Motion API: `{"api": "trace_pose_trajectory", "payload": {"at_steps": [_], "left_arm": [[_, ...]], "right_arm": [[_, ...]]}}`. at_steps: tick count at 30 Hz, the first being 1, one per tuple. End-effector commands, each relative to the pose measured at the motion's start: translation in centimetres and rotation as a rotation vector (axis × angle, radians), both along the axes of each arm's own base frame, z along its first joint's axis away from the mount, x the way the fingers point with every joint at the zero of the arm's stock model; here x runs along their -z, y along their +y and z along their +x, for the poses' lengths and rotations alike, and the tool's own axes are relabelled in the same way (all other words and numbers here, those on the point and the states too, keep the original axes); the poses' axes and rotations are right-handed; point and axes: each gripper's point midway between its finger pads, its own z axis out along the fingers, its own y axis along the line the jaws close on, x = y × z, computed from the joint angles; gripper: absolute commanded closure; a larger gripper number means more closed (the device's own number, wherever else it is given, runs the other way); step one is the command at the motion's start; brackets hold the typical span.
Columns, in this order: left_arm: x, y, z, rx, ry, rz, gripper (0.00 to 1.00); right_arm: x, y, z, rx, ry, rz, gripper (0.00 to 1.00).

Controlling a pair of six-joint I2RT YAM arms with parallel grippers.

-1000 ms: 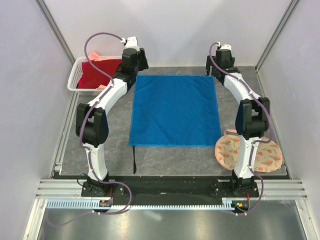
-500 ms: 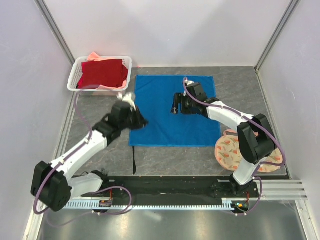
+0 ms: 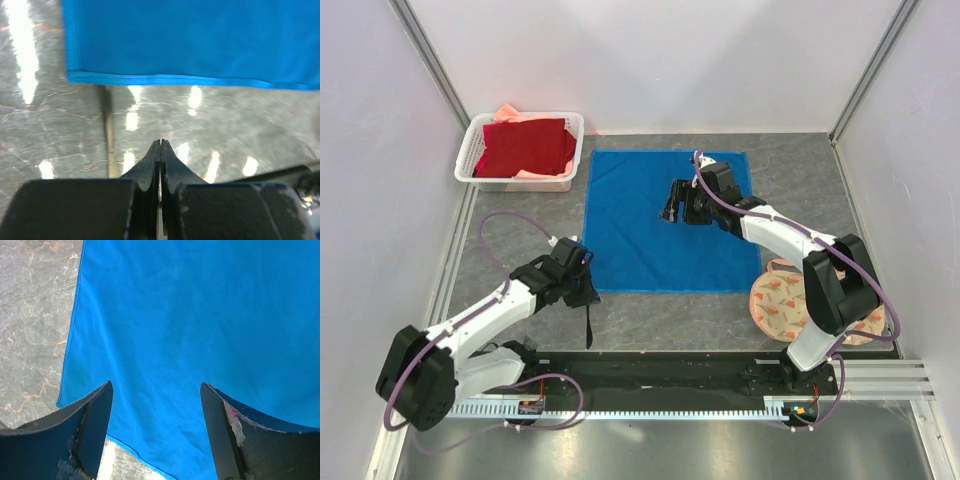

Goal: Fold the napkin into a case and place the utensils inside
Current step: Move the knife to the center of the board.

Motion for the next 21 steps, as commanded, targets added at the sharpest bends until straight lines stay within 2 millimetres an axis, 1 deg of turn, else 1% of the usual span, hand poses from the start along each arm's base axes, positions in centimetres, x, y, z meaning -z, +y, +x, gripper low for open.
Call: {"api": "trace_pose_trajectory", "payload": {"at_steps": [1, 3, 4, 5, 7, 8, 11, 13, 14, 15, 17, 21], "left_arm": [[1.6, 1.4, 0.6, -0.120, 0.034, 0.078, 0.98], [2.1, 1.8, 0.9, -0.146, 0.033, 0.102, 0.98], [2.2, 2.1, 1.4, -0.156, 0.026, 0.126, 0.98], [2.5, 2.4, 1.3, -0.154, 0.035, 0.153, 0.98], [2.5, 2.8, 1.6, -0.180, 0.049, 0.184, 0.98], [3.1, 3.3, 1.1, -0.203, 0.086, 0.211, 0.98], [4.4, 4.6, 0.7, -0.280, 0.149, 0.244, 0.98], [4.9, 5.5, 0.4, -0.322, 0.191, 0.254, 0.98], [5.0, 6.3, 0.5, -0.368, 0.206, 0.260, 0.98], [5.0, 6.9, 0.2, -0.387, 0.220, 0.273, 0.98], [4.9, 8.4, 0.4, -0.452, 0.215, 0.292, 0.98], [4.2, 11.1, 1.2, -0.551, 0.171, 0.312, 0.98]], "right_arm": [[-1.5, 0.1, -0.1, -0.014, -0.052, 0.026, 0.21], [-1.2, -0.1, -0.2, -0.011, -0.052, 0.015, 0.21], [-1.2, -0.2, -0.2, -0.010, -0.053, 0.016, 0.21], [-1.2, -0.2, -0.3, -0.012, -0.056, 0.010, 0.21], [-1.0, -0.3, -0.4, -0.012, -0.054, 0.006, 0.21], [-0.9, -0.4, -0.4, -0.015, -0.055, 0.003, 0.22], [-0.7, -0.6, -0.4, -0.013, -0.057, -0.011, 0.21], [-0.6, -0.8, -0.3, -0.009, -0.065, -0.023, 0.21], [-0.7, -0.8, -0.3, -0.011, -0.069, -0.025, 0.21], [-0.5, -0.8, -0.3, -0.015, -0.068, -0.031, 0.21], [-0.4, -0.8, -0.3, -0.021, -0.066, -0.033, 0.21], [0.7, -0.8, -0.3, -0.029, -0.047, -0.046, 0.21]]}}
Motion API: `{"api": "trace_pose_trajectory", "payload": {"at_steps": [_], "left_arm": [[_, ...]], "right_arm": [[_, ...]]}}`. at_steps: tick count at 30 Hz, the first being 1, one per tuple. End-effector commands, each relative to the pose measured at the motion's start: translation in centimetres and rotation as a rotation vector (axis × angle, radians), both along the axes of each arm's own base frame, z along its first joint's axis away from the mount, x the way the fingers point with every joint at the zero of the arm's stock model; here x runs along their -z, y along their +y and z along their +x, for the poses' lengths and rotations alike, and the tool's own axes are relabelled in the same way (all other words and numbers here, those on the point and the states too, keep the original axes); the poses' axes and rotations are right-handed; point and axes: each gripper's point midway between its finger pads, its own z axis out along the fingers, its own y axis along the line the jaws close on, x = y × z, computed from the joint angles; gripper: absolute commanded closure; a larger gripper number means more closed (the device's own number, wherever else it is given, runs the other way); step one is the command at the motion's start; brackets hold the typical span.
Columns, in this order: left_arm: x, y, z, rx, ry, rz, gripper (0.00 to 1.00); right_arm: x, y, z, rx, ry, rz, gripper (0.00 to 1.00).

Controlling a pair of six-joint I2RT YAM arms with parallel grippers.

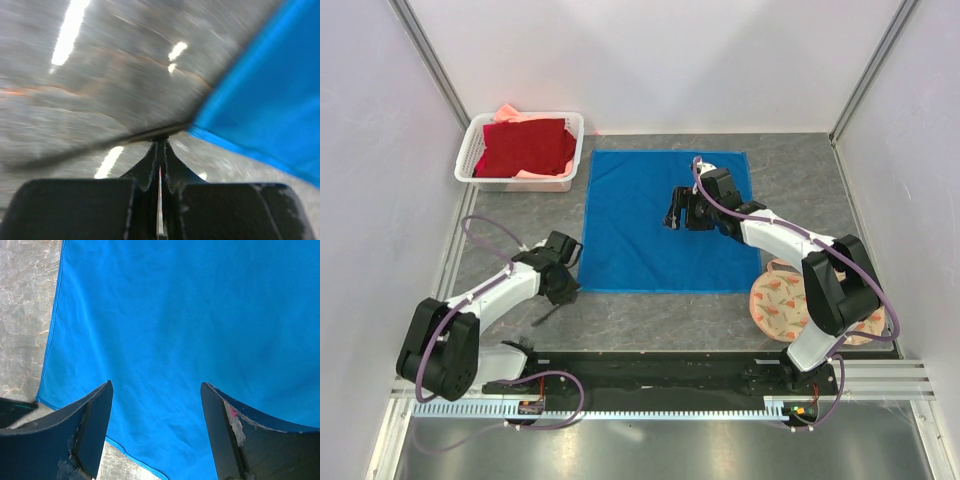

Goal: Fold the napkin into a case and place the utensils inside
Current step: Move the knife to the center of the board.

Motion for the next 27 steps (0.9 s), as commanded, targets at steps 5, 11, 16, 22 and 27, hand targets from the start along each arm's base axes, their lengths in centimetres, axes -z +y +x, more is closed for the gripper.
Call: {"api": "trace_pose_trajectory", "payload": {"at_steps": [5, 11, 16, 22, 27], "left_arm": [[-1.6, 5.5, 1.8, -0.136, -0.080, 0.145, 0.98], [-4.5, 2.6, 2.7, -0.009, -0.154, -0.002, 0.98], [-6.3, 1.0, 2.8, -0.024, -0.217, -0.115, 0.98], [-4.3, -0.6, 4.0, -0.004, -0.147, -0.164, 0.98], [-2.9, -1.6, 5.2, 0.055, -0.107, -0.177, 0.98]], "right_arm": [[0.1, 0.1, 0.3, -0.025, -0.029, -0.009, 0.21], [0.8, 0.0, 0.1, -0.030, -0.017, -0.017, 0.21], [0.6, 0.2, 0.1, -0.035, -0.021, -0.012, 0.21], [0.5, 0.3, 0.2, -0.039, -0.021, -0.008, 0.21], [0.7, 0.2, -0.2, -0.039, -0.014, -0.009, 0.21]]}}
